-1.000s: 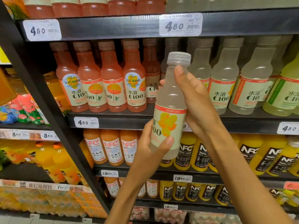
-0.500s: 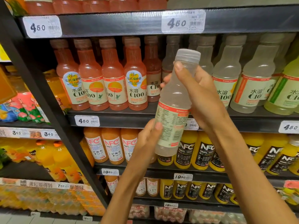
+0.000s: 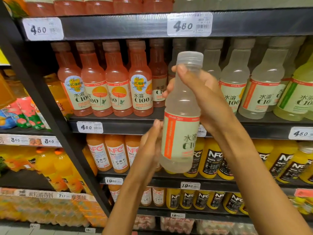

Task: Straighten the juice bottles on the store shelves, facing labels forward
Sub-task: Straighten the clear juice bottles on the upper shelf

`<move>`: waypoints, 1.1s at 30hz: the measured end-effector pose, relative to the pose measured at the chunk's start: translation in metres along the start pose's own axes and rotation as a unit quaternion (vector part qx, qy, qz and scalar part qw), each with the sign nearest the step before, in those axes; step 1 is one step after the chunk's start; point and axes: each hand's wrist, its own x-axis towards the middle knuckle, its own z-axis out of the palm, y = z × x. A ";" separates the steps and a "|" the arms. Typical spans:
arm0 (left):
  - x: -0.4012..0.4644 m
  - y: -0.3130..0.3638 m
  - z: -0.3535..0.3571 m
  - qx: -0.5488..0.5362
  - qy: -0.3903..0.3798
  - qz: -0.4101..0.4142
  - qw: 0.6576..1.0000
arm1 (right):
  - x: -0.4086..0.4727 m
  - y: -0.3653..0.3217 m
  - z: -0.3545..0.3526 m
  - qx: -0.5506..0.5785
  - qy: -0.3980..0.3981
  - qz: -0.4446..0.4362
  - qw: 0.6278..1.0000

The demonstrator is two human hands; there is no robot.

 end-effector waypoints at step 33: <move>0.083 -0.025 0.001 0.287 0.272 0.172 0.902 | 0.076 0.048 -0.020 -0.146 0.090 -0.044 0.984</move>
